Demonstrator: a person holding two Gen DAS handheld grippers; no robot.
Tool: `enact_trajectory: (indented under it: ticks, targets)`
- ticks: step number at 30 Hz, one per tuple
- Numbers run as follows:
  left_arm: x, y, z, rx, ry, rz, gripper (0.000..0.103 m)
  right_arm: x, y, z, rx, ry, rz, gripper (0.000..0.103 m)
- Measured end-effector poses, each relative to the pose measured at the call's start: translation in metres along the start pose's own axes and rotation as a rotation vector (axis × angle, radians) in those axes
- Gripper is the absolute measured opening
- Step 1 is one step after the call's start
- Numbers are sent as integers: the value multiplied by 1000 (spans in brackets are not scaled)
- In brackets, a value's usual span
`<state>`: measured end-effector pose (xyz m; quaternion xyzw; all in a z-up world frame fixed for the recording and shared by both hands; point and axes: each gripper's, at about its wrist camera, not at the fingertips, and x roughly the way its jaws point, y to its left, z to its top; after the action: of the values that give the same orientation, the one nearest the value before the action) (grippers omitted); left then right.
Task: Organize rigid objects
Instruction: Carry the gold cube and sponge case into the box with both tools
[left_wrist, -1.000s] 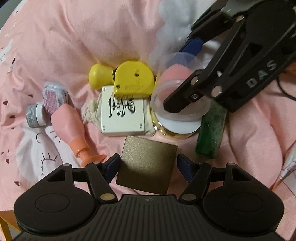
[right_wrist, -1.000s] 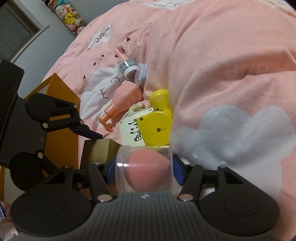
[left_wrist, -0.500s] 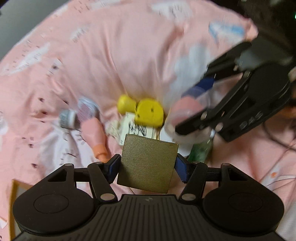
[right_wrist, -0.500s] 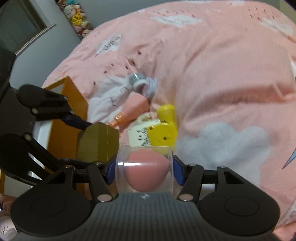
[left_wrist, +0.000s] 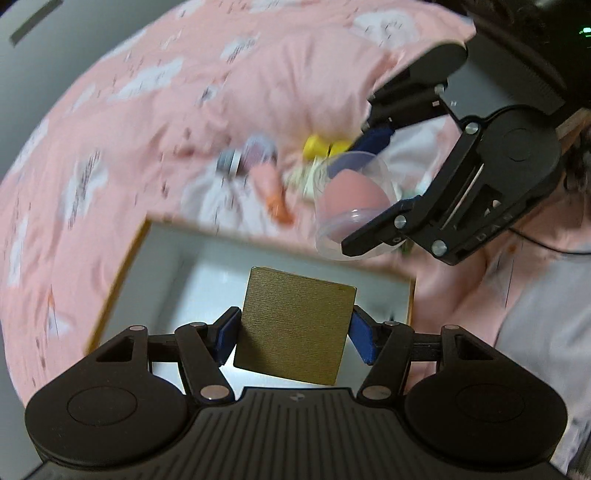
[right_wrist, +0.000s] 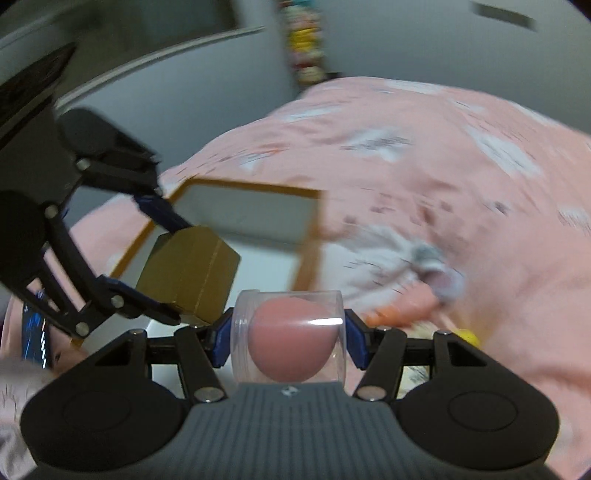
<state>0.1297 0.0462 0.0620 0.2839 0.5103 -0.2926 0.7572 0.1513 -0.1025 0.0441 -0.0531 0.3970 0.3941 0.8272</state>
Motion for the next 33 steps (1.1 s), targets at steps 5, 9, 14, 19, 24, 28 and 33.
enact_trajectory:
  ticks: [5, 9, 14, 19, 24, 28, 33]
  targets:
    - [23, 9, -29, -36, 63, -15, 72, 42, 39, 12, -238, 141, 82, 59]
    - [36, 13, -42, -31, 82, -42, 72, 72, 55, 20, -400, 225, 112, 59]
    - [54, 16, -50, 11, 97, -76, 72, 107, 71, 28, -540, 351, 154, 59]
    - [67, 24, -60, 1, 95, -109, 72, 142, 80, 24, -657, 486, 155, 59]
    - [78, 25, -66, 9, 106, -121, 72, 167, 82, 19, -719, 578, 205, 59]
    - [81, 23, -68, 19, 111, -132, 72, 182, 89, 11, -763, 628, 225, 59]
    - [85, 24, -68, 25, 114, -143, 72, 190, 97, 3, -791, 684, 243, 59]
